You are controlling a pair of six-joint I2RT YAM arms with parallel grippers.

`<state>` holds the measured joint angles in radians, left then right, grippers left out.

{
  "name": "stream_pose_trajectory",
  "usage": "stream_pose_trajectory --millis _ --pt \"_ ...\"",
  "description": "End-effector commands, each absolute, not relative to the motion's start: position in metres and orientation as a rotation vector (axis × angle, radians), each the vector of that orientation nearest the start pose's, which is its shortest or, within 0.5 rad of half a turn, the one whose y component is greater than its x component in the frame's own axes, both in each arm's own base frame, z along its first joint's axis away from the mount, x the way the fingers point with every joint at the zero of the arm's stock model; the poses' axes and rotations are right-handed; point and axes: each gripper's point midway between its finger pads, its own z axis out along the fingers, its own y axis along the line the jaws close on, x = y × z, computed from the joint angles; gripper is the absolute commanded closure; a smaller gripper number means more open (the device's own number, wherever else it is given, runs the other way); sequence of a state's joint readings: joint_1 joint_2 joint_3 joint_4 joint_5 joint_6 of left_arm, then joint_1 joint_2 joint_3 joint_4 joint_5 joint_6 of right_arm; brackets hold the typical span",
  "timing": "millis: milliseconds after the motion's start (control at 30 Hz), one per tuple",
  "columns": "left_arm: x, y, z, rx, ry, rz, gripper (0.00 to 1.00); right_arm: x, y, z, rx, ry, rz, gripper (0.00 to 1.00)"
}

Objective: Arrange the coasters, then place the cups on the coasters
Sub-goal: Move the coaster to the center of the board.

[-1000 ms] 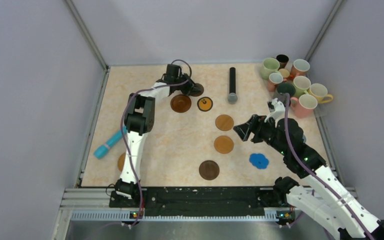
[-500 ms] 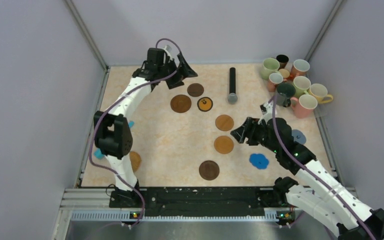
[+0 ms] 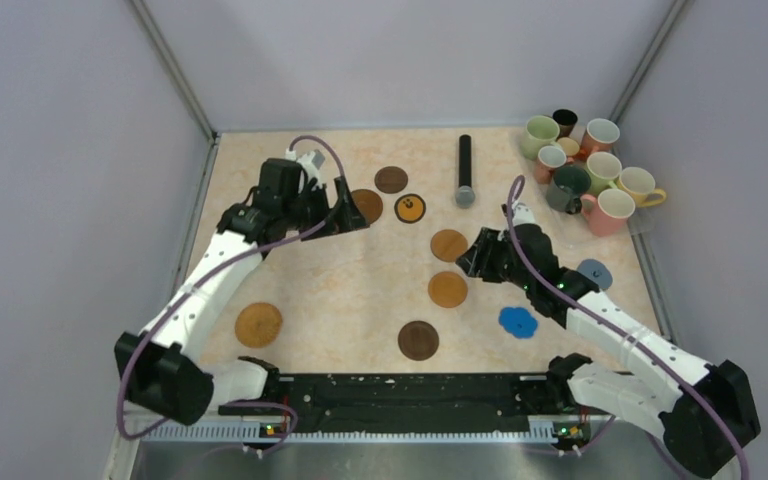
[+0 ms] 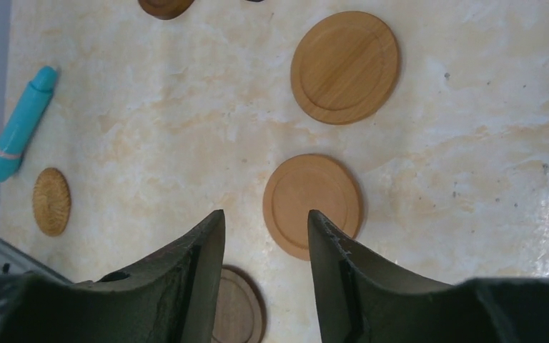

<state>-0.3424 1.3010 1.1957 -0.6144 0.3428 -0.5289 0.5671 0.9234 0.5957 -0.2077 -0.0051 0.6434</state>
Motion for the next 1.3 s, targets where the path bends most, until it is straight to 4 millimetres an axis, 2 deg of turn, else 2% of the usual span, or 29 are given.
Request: stream_pose_trajectory --millis 0,33,100,267,367,500,667,900,1133,1267 --pt "0.279 -0.159 0.224 0.05 2.316 -0.656 0.01 0.278 0.189 0.15 0.085 2.122 0.629 0.57" --pt "0.274 -0.151 0.226 0.061 2.289 -0.616 0.01 0.282 0.19 0.147 0.086 2.126 0.614 0.61" --pt "0.27 -0.135 0.214 0.048 2.266 -0.525 0.01 0.289 0.189 0.138 0.1 2.134 0.58 0.69" --pt "0.273 -0.102 0.222 -0.054 2.15 -0.352 0.01 0.298 0.185 0.103 0.133 2.203 0.496 1.0" --pt "0.274 -0.082 0.23 -0.125 2.13 -0.236 0.01 0.307 0.184 0.09 0.139 2.208 0.446 1.0" --pt "0.272 -0.09 0.225 -0.1 2.145 -0.289 0.01 0.315 0.175 0.071 0.162 2.233 0.371 1.0" --pt "0.272 -0.094 0.225 -0.085 2.158 -0.305 0.01 0.323 0.174 0.055 0.162 2.253 0.366 1.0" --pt "0.271 -0.094 0.229 -0.086 2.133 -0.318 0.01 0.335 0.176 0.044 0.159 2.263 0.348 1.0" --pt "0.272 -0.095 0.229 -0.089 2.133 -0.322 0.01 0.342 0.176 0.041 0.152 2.237 0.353 1.0" --pt "0.271 -0.094 0.229 -0.092 2.132 -0.322 0.01 0.345 0.165 0.045 0.168 2.242 0.291 1.0"
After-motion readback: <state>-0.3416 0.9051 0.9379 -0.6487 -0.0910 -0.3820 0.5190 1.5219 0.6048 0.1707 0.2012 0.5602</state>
